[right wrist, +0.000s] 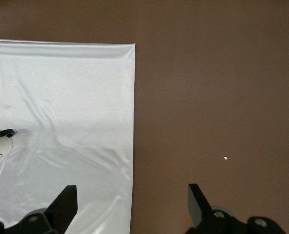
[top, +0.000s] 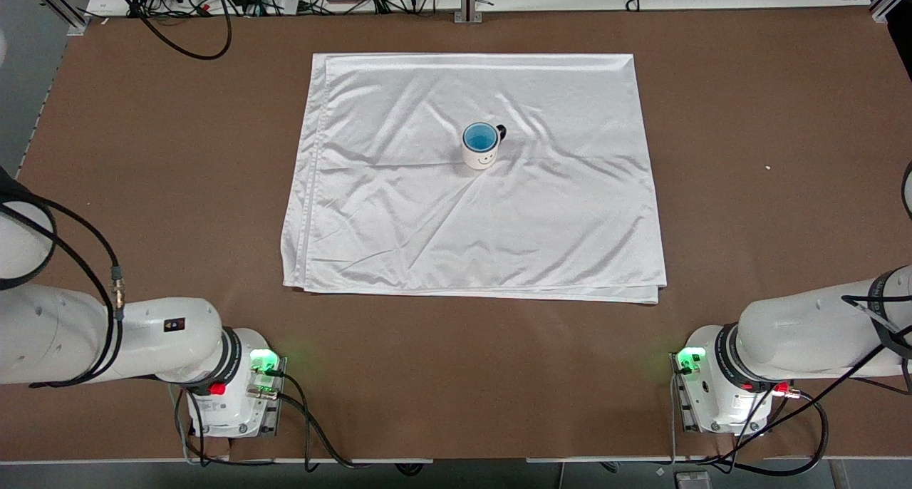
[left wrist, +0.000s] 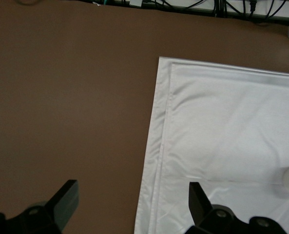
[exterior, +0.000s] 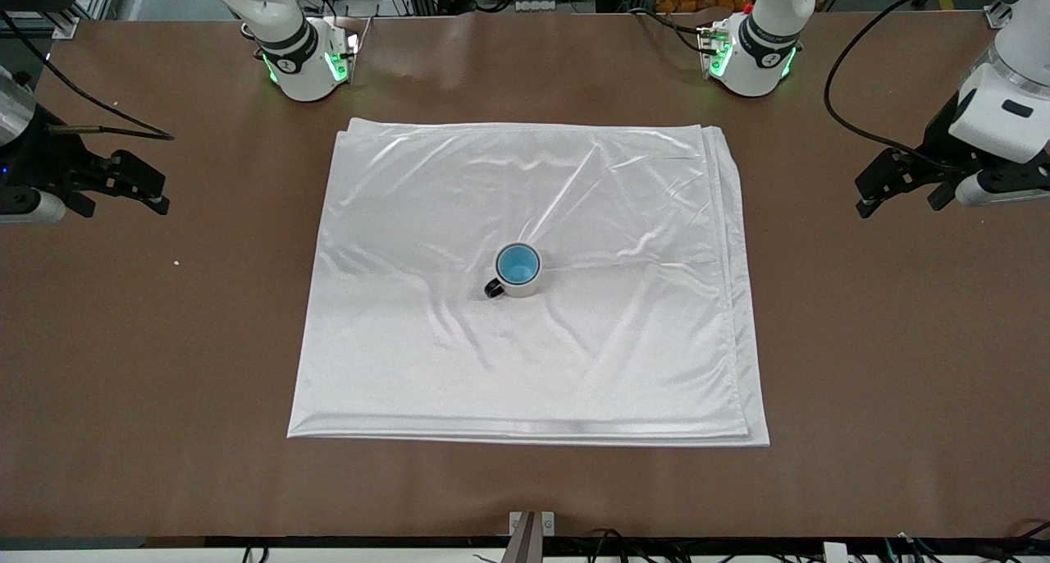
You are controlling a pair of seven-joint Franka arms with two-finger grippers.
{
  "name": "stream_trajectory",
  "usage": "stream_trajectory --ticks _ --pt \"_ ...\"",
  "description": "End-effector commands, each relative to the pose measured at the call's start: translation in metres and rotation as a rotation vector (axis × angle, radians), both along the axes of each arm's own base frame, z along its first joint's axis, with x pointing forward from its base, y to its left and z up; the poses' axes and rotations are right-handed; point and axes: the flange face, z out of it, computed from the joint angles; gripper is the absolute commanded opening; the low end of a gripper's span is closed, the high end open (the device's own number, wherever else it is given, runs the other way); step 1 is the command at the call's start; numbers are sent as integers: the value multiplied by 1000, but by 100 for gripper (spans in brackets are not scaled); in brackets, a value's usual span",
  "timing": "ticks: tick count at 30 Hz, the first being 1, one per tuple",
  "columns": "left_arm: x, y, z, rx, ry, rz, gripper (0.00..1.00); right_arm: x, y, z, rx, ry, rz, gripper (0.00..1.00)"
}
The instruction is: Place blue cup into white mug on cloth
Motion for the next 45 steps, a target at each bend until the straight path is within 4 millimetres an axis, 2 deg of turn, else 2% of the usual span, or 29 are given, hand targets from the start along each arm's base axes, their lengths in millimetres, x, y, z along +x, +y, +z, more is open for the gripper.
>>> stream_trajectory --ticks 1,6,8,11,17,27,37,45 --pt "-12 5 4 77 -23 -51 100 -3 -5 1 -12 3 5 100" --pt "-14 15 7 101 -3 -139 100 -3 -5 0 -13 5 5 100" --pt "-12 28 9 107 -5 -137 100 -3 -5 0 -13 5 5 100" --pt "-12 35 12 106 -2 -127 100 -3 -6 2 -13 2 3 100" --pt "-14 33 16 105 8 -123 100 -4 -9 5 -10 -4 -3 100" --pt "-18 25 57 87 -4 -122 100 -3 -8 4 -11 -8 -1 100" --pt "-22 26 67 47 4 -116 100 -3 -9 4 -12 -8 -3 100" --pt "-23 27 60 -3 36 -91 100 -3 -8 4 -11 -9 -1 100"
